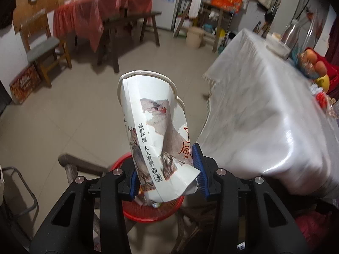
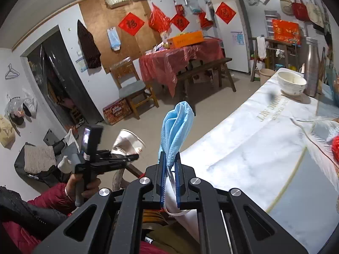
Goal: Collect trash
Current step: 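Carry the paper cup and blue mask over the red basket and open both tools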
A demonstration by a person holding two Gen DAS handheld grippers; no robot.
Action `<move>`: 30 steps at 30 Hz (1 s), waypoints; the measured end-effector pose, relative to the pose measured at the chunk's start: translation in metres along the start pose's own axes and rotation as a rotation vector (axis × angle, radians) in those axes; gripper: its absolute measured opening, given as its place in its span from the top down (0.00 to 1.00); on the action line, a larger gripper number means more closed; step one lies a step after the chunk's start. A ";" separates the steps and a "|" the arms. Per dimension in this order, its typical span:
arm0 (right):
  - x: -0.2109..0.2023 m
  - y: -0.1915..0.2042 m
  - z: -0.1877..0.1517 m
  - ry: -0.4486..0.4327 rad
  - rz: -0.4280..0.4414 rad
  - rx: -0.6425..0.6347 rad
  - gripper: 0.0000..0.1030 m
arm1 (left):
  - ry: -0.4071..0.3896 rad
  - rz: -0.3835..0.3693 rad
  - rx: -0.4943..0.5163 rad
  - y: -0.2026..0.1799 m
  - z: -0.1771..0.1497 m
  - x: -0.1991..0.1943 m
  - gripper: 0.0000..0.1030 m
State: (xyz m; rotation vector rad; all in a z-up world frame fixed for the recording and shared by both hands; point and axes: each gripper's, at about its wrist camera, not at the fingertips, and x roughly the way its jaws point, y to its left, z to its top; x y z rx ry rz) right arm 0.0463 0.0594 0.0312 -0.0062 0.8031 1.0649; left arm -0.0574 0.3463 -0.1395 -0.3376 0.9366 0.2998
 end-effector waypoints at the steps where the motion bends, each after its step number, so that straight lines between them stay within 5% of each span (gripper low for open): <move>1: 0.003 0.003 0.001 0.007 0.002 -0.002 0.92 | 0.014 0.001 -0.003 0.003 -0.003 0.004 0.55; 5: 0.022 0.011 0.004 0.048 0.022 -0.005 0.92 | 0.040 0.016 -0.022 0.014 -0.013 0.008 0.25; 30: 0.196 0.114 -0.019 0.456 0.227 -0.138 0.87 | -0.115 0.225 -0.135 0.090 -0.004 -0.056 0.09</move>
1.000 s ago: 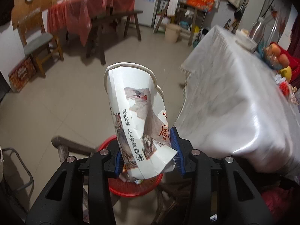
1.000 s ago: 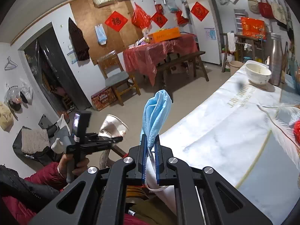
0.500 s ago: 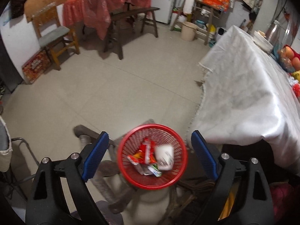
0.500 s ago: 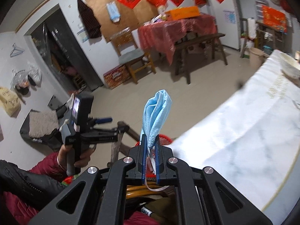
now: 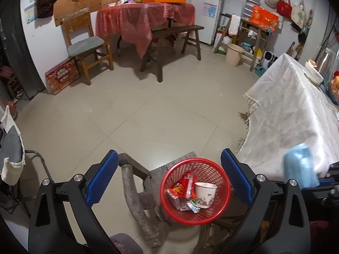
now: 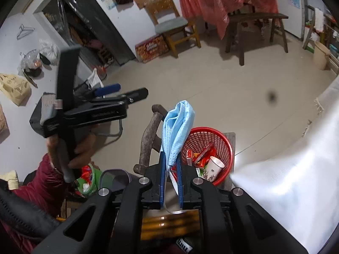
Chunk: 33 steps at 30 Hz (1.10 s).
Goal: Collect trash
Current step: 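Carry the paper cup and blue mask over the red basket and open both tools, then move both tools back over the table toward the red string and tissue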
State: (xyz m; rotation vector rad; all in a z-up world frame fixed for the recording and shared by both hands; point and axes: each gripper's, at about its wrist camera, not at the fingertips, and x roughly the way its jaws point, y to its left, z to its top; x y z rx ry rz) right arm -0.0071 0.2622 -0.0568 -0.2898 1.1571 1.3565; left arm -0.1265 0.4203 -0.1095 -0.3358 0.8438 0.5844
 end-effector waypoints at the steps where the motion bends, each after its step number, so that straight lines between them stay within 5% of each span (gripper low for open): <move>1: 0.006 0.001 0.003 0.012 0.002 -0.002 0.86 | -0.001 0.007 -0.004 0.002 0.000 0.000 0.09; 4: 0.029 0.006 0.016 0.046 0.003 -0.018 0.80 | -0.008 0.014 -0.019 0.008 0.002 -0.003 0.09; 7: 0.035 0.011 0.021 0.045 0.004 -0.023 0.59 | -0.023 0.013 -0.030 0.013 0.005 -0.009 0.09; 23: -0.030 -0.005 0.008 -0.112 -0.062 0.016 0.58 | -0.072 -0.028 0.010 -0.003 0.012 -0.028 0.09; 33: -0.085 -0.022 -0.011 -0.243 -0.118 0.067 0.52 | -0.138 -0.061 0.115 -0.050 0.013 -0.055 0.09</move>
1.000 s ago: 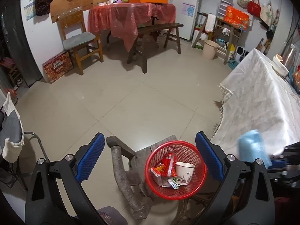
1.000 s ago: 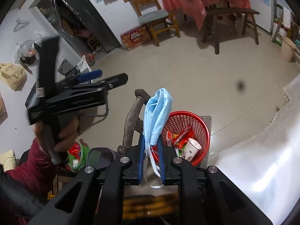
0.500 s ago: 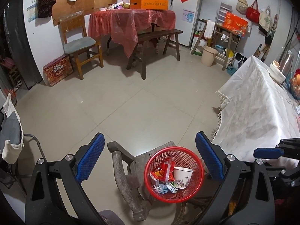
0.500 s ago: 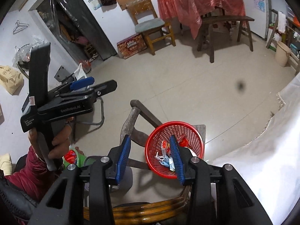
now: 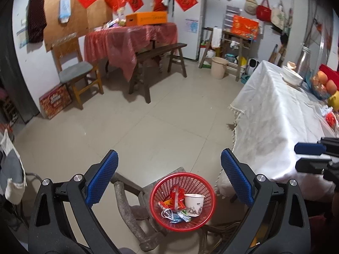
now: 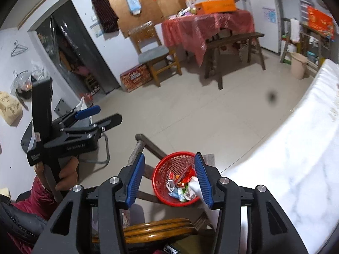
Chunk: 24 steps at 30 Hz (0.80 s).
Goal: Collect trash
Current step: 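Move both tools back over the table toward the red string and tissue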
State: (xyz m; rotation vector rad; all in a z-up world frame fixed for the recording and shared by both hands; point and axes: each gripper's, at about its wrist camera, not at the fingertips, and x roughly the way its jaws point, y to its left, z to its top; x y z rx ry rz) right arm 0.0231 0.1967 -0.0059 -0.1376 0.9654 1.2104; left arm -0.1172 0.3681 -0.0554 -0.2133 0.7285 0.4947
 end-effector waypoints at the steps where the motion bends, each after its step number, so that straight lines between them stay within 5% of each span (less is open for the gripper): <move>1: -0.005 -0.002 -0.001 -0.012 -0.005 0.006 0.52 | -0.007 -0.003 0.013 -0.006 0.000 -0.002 0.09; 24: -0.174 -0.089 -0.076 -0.375 -0.208 0.172 0.38 | -0.163 -0.144 0.276 -0.171 0.018 -0.057 0.07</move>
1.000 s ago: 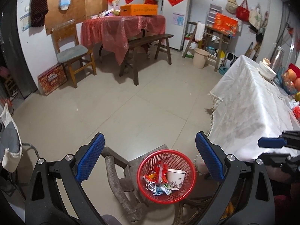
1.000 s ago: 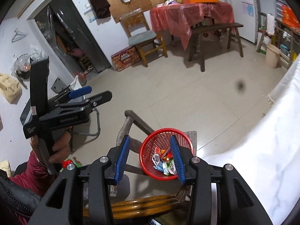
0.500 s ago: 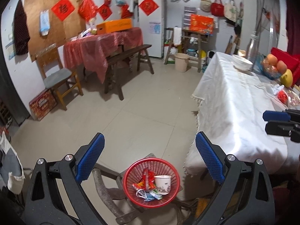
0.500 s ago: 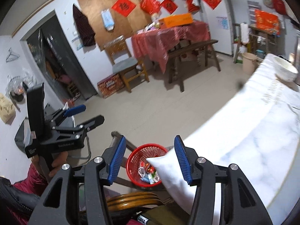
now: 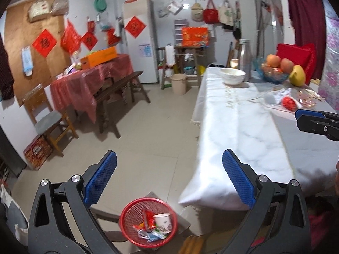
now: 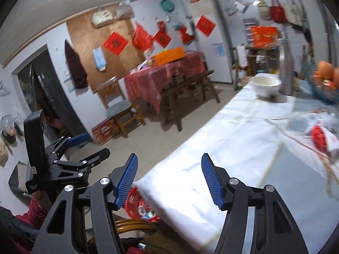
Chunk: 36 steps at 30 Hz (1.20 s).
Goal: Collect trash
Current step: 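Move both tools back over the table toward the red string and tissue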
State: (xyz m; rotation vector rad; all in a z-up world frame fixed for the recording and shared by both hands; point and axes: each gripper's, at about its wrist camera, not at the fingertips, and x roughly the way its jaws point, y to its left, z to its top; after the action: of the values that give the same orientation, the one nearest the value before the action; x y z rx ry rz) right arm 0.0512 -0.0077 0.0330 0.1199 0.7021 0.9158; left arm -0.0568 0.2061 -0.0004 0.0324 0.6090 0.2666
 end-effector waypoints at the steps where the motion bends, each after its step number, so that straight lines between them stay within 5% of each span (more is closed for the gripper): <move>1: -0.006 -0.005 -0.002 -0.013 -0.008 0.011 0.38 | -0.007 -0.009 0.008 -0.010 0.004 0.000 0.07; 14: -0.066 -0.111 -0.011 -0.153 -0.175 0.169 0.31 | -0.004 -0.125 0.077 -0.103 0.046 0.034 0.07; 36: -0.094 -0.308 -0.026 -0.202 -0.451 0.446 0.31 | 0.202 -0.396 0.201 -0.277 0.108 0.176 0.07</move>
State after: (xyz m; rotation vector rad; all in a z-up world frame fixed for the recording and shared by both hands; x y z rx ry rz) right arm 0.2087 -0.2750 -0.0565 0.4252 0.6969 0.3001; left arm 0.2093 -0.0109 -0.0405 0.0776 0.8262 -0.1783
